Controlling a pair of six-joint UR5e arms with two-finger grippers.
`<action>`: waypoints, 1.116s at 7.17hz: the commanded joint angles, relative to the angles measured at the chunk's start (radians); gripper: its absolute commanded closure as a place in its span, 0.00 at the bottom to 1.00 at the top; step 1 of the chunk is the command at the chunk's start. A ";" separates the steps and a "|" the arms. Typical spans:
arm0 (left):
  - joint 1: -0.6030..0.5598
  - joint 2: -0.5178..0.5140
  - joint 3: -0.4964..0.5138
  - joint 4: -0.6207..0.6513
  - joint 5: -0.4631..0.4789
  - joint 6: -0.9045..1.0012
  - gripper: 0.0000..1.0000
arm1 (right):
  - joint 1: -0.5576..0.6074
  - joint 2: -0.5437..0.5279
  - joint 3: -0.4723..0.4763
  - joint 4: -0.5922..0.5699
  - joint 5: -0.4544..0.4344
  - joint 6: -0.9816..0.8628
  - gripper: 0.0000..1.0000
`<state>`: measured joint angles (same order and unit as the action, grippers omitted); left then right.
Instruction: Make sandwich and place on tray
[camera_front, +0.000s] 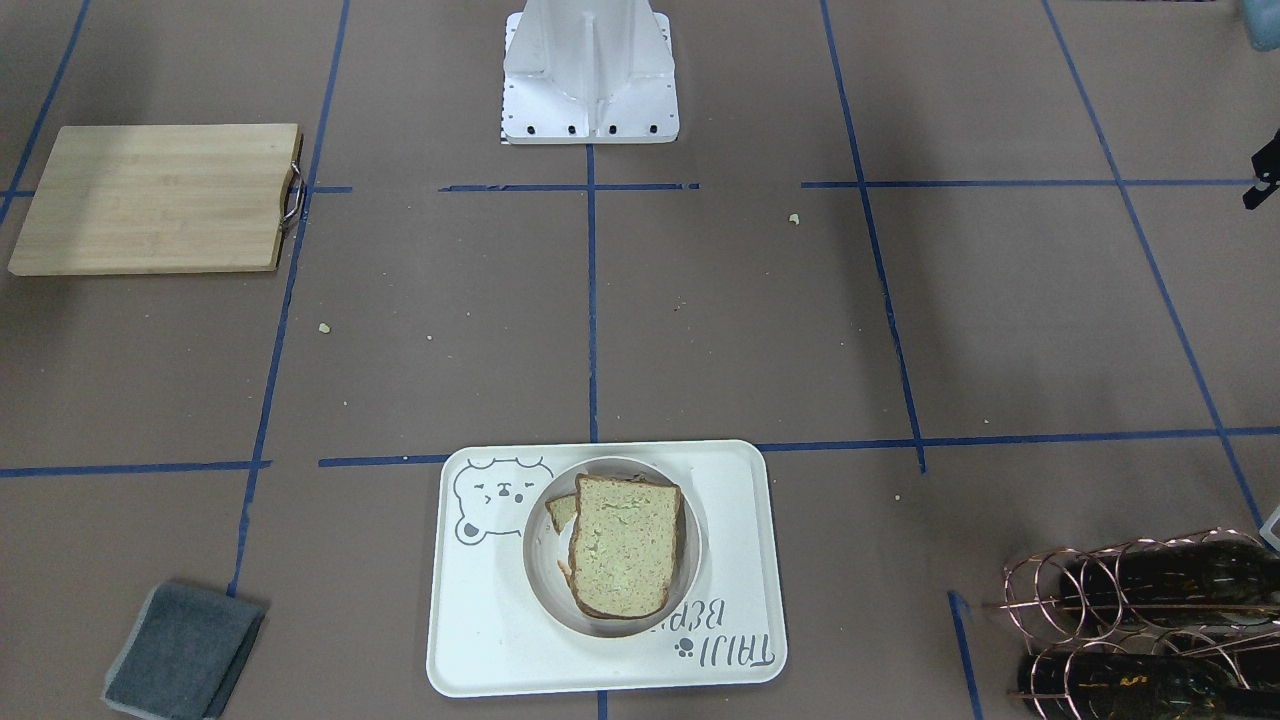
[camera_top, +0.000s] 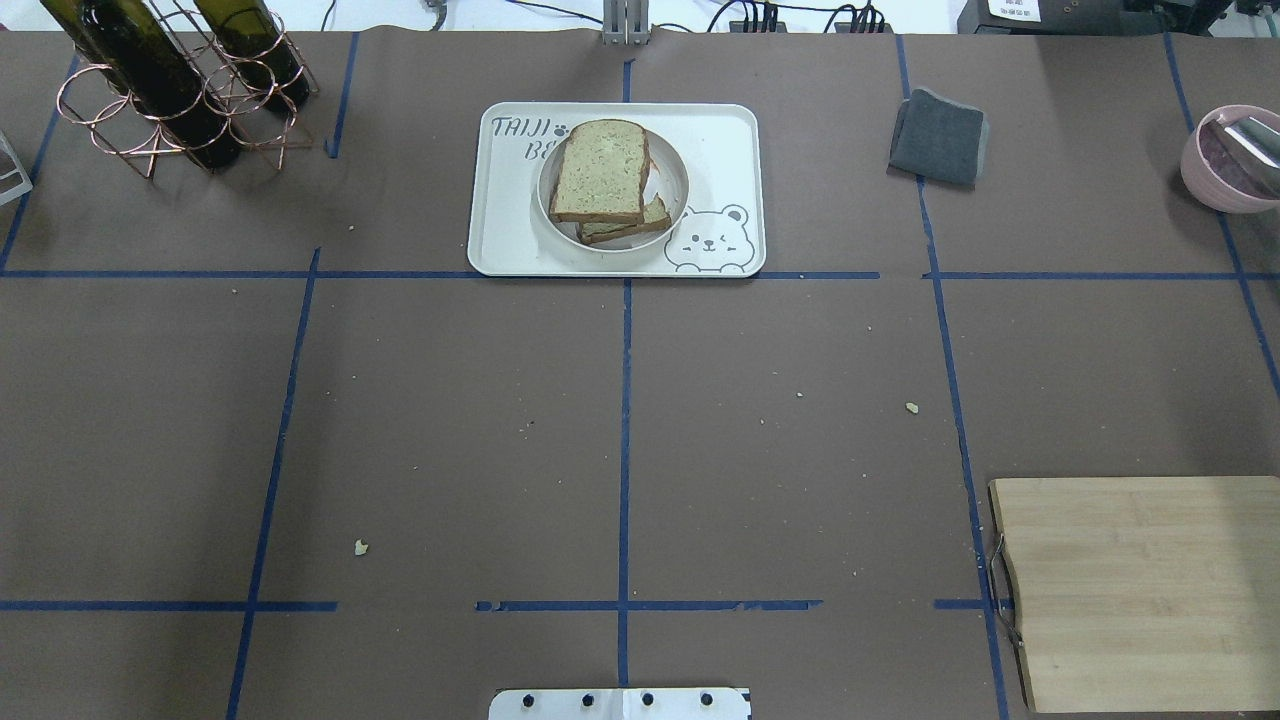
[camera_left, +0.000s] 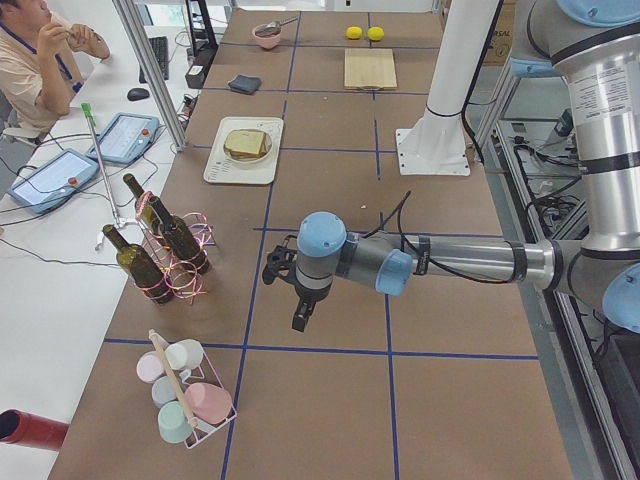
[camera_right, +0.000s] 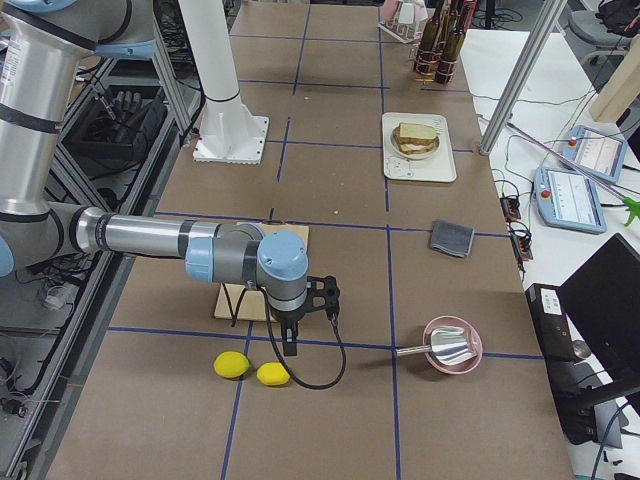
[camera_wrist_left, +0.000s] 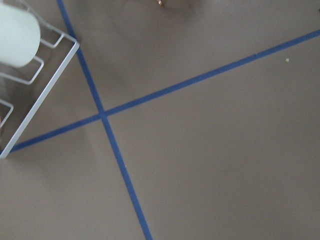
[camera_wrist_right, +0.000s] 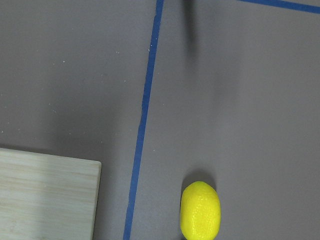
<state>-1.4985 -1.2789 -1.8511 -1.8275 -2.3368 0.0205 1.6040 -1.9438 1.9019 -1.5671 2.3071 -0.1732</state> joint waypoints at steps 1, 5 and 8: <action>-0.088 0.056 0.006 0.065 0.008 0.001 0.00 | 0.008 -0.007 0.002 0.001 0.005 -0.003 0.00; -0.035 -0.051 -0.020 0.327 0.083 0.080 0.00 | 0.010 -0.007 0.000 0.002 0.003 -0.005 0.00; -0.037 -0.054 -0.022 0.323 0.074 0.137 0.00 | 0.010 -0.007 -0.001 0.002 0.003 -0.005 0.00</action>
<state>-1.5360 -1.3300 -1.8715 -1.5015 -2.2607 0.1454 1.6136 -1.9512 1.9012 -1.5647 2.3091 -0.1779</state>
